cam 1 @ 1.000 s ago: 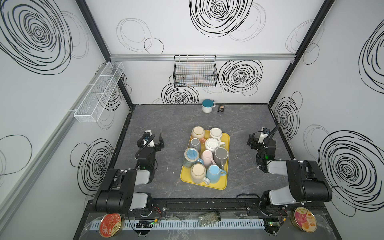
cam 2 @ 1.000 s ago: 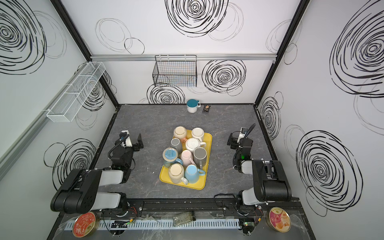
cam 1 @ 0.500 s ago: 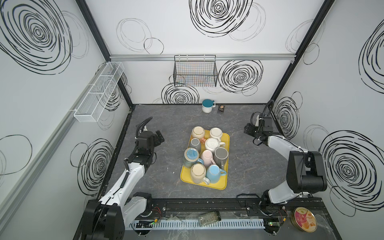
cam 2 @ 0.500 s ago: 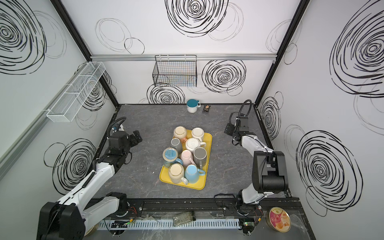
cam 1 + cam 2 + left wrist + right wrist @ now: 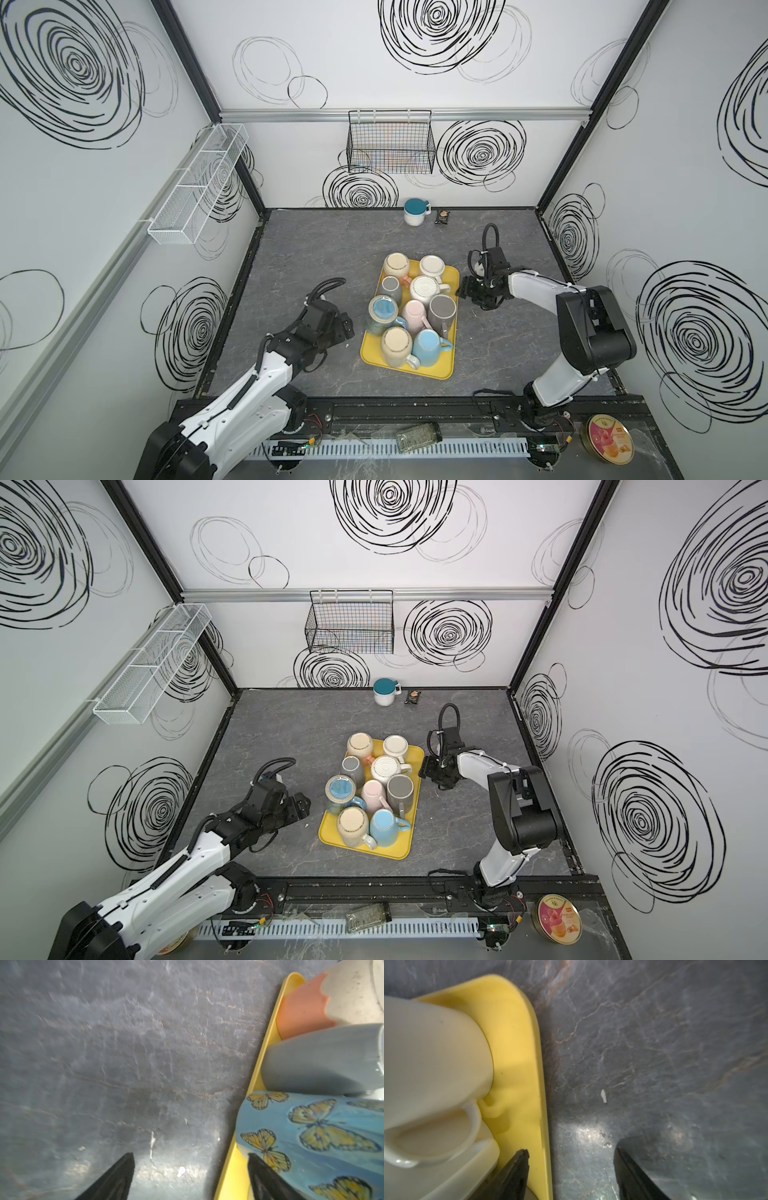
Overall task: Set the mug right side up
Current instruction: 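Move both grippers toward the yellow tray of upside-down mugs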
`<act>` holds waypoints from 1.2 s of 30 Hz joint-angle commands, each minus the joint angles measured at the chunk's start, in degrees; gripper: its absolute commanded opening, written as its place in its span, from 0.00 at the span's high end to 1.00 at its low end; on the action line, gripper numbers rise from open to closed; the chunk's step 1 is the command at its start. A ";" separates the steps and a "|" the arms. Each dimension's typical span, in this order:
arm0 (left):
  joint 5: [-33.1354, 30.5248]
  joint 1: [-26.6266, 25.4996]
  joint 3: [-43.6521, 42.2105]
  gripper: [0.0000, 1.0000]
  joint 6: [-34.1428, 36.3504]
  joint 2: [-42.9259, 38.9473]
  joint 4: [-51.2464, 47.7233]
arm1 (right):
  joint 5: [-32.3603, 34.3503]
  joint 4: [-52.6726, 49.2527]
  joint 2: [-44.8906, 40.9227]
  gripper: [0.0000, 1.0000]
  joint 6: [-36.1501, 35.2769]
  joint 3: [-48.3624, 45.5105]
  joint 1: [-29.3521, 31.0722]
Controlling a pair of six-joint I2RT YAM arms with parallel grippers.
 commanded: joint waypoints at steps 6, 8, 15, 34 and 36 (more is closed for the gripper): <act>4.14 -13.05 -9.96 0.35 -20.42 -4.35 8.72 | -2.77 -3.42 0.31 0.41 3.23 -3.40 2.78; 4.23 -16.25 -12.31 0.40 -24.08 -4.27 12.96 | -2.84 -3.11 -0.15 0.41 3.68 -3.97 3.52; 3.28 -20.25 -14.46 0.55 -29.26 -1.60 19.85 | -5.28 0.08 -0.08 0.57 5.93 -5.97 4.98; 5.84 0.19 -7.89 0.86 -16.92 8.47 21.57 | -9.18 5.94 11.02 1.00 7.23 5.87 9.81; 6.80 3.58 -6.19 0.86 -14.33 10.25 20.97 | -9.44 5.95 13.96 1.00 7.23 9.48 10.70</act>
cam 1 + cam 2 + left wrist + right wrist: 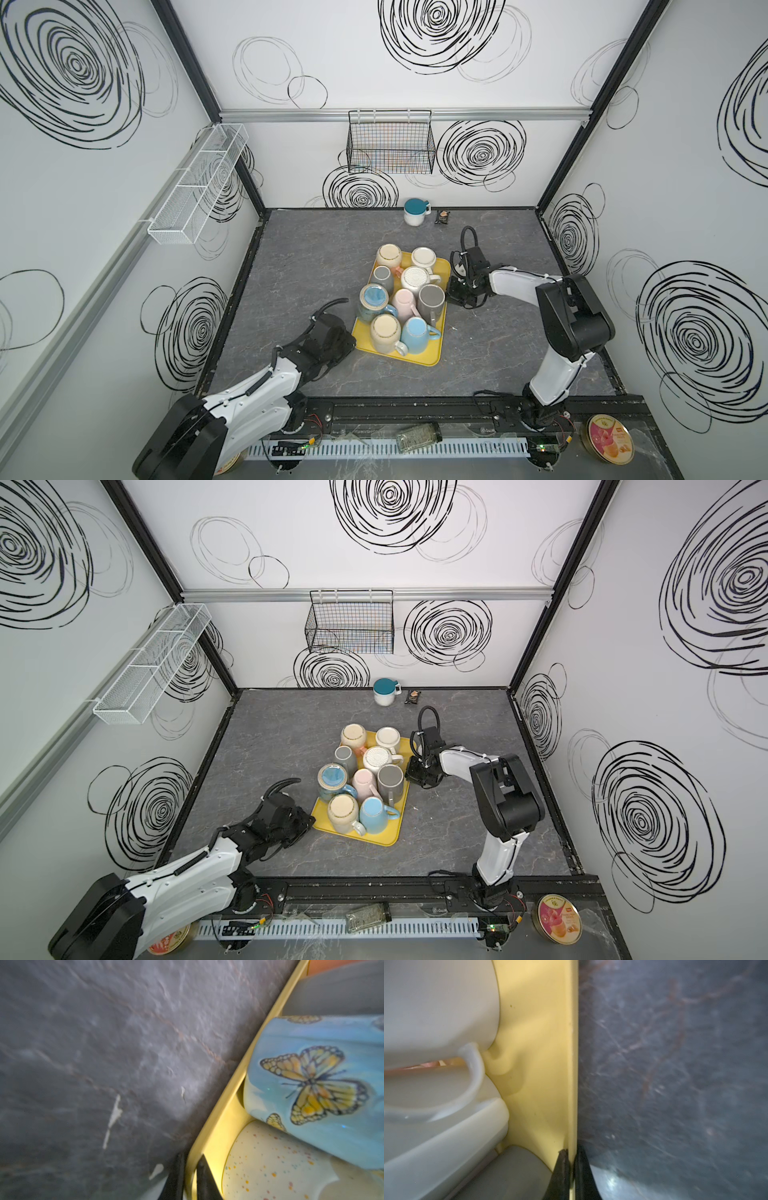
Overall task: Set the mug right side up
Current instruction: 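Move both grippers toward the yellow tray of upside-down mugs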
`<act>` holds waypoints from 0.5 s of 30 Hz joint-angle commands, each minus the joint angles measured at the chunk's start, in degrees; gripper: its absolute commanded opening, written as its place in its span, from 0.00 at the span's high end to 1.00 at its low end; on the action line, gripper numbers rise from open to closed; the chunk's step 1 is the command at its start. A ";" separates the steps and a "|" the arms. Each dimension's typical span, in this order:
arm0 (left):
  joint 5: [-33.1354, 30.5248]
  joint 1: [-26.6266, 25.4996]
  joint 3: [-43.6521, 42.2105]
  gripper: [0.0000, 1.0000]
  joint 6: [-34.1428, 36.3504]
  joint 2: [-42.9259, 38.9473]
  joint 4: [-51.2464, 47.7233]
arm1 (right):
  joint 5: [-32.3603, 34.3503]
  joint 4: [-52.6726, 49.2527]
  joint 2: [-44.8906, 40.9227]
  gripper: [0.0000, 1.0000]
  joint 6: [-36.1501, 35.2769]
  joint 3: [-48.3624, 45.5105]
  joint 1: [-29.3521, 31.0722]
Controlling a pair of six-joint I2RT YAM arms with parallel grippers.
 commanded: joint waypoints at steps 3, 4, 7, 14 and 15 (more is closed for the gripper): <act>0.42 9.33 5.33 0.87 8.41 4.18 1.81 | -4.56 3.31 10.22 1.00 0.46 9.19 4.60; 0.74 11.05 5.94 0.87 9.57 5.30 2.17 | -4.48 3.71 11.73 1.00 0.42 11.23 5.01; 1.74 16.01 8.22 0.86 13.05 9.21 3.58 | -3.71 3.64 16.75 1.00 0.15 18.50 6.62; 3.99 26.15 14.99 0.87 19.39 20.58 7.68 | -3.29 4.65 26.60 1.00 0.14 34.17 10.18; 3.99 27.24 16.29 0.87 20.22 22.36 8.03 | -3.29 5.57 27.78 1.00 0.26 35.82 10.49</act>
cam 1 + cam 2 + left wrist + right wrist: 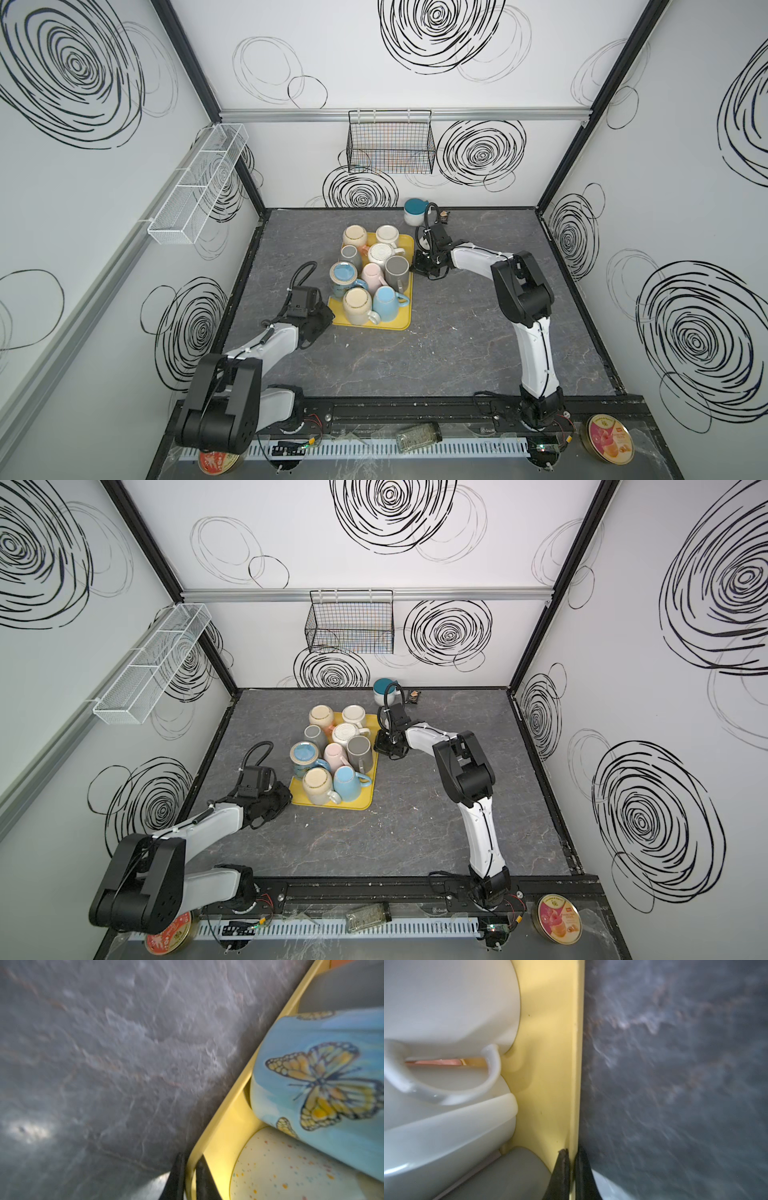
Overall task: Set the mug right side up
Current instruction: 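Move both grippers toward the yellow tray of upside-down mugs, then lower the right gripper onto the light blue mug's handle and grasp it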
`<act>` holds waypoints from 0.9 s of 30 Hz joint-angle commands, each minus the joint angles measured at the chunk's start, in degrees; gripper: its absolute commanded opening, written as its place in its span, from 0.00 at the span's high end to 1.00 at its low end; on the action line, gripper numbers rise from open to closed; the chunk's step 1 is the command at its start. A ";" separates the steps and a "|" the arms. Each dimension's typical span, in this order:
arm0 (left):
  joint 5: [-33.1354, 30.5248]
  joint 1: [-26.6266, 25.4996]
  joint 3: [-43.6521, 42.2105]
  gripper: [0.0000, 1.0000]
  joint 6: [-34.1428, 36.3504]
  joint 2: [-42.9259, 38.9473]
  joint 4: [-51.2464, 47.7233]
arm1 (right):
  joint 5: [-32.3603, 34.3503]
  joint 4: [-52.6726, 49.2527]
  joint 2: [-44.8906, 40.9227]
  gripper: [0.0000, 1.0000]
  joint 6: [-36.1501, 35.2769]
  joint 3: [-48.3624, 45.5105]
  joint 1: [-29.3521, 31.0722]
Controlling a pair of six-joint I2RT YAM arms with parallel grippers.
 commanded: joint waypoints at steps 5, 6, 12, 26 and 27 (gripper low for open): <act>-0.16 7.33 9.37 0.88 4.53 11.83 10.55 | -4.16 6.76 10.91 1.00 -0.35 13.31 5.72; -0.19 8.24 10.40 0.88 4.66 13.27 11.28 | -4.33 6.92 12.68 1.00 -0.93 15.99 6.18; -0.19 11.82 16.94 0.87 5.83 21.13 13.03 | -5.75 6.83 23.04 1.00 -2.24 32.08 7.26; -0.69 15.64 21.35 0.77 11.09 20.75 7.73 | 1.69 -0.82 20.27 0.78 -12.83 37.19 6.46; -0.67 15.79 21.38 0.76 11.57 19.87 6.97 | 2.16 -0.86 18.85 0.75 -13.61 35.93 6.00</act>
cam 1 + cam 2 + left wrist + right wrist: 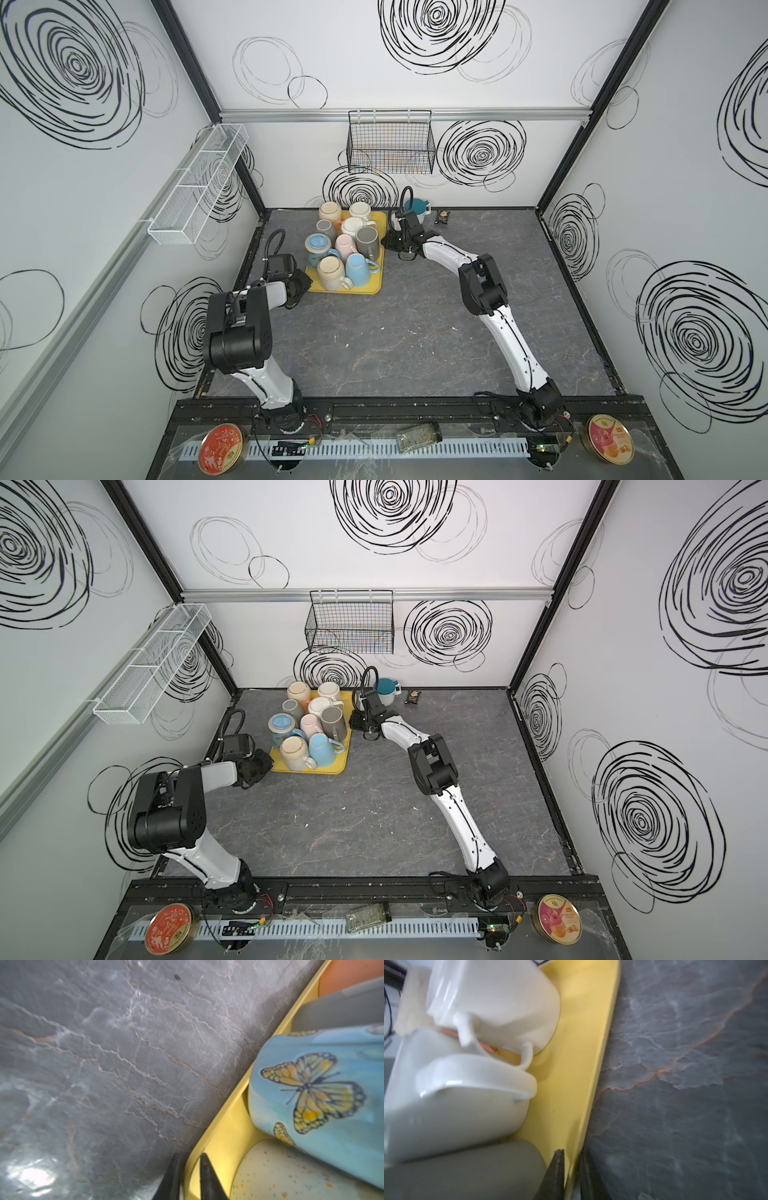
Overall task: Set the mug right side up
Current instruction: 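Lower the right gripper onto the light blue mug's handle and grasp it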
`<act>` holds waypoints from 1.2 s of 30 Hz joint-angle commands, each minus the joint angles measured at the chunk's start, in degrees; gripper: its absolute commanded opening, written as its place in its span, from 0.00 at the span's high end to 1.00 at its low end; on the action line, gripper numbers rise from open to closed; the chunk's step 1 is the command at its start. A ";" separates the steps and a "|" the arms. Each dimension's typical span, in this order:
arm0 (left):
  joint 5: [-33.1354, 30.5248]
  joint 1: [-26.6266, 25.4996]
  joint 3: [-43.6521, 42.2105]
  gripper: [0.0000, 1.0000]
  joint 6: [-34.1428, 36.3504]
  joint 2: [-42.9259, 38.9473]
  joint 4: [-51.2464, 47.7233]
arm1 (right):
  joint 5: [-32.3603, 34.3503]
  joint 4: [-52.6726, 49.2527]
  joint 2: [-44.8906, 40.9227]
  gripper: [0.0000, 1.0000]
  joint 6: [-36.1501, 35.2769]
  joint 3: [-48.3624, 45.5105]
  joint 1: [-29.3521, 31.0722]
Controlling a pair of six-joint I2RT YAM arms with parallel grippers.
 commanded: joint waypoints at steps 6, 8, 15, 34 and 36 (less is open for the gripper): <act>-1.03 1.59 1.33 0.70 3.95 -8.75 -3.58 | -4.44 -2.34 -13.29 0.62 -10.59 -10.29 -0.70; -0.91 1.57 1.49 0.68 4.66 -10.69 -5.27 | -6.83 -1.05 -15.59 0.60 -12.41 -13.36 -1.54; -1.16 -0.39 1.20 0.65 7.58 -18.49 -11.56 | -9.64 4.75 -27.22 0.57 -26.61 -31.56 -1.97; -1.76 -17.34 -0.58 0.56 3.48 -23.88 -12.62 | -15.67 1.87 -25.31 0.39 -47.59 -30.54 6.15; -1.87 -17.57 -0.86 0.56 3.33 -23.80 -12.37 | -15.79 1.61 -24.33 0.38 -48.07 -29.53 6.50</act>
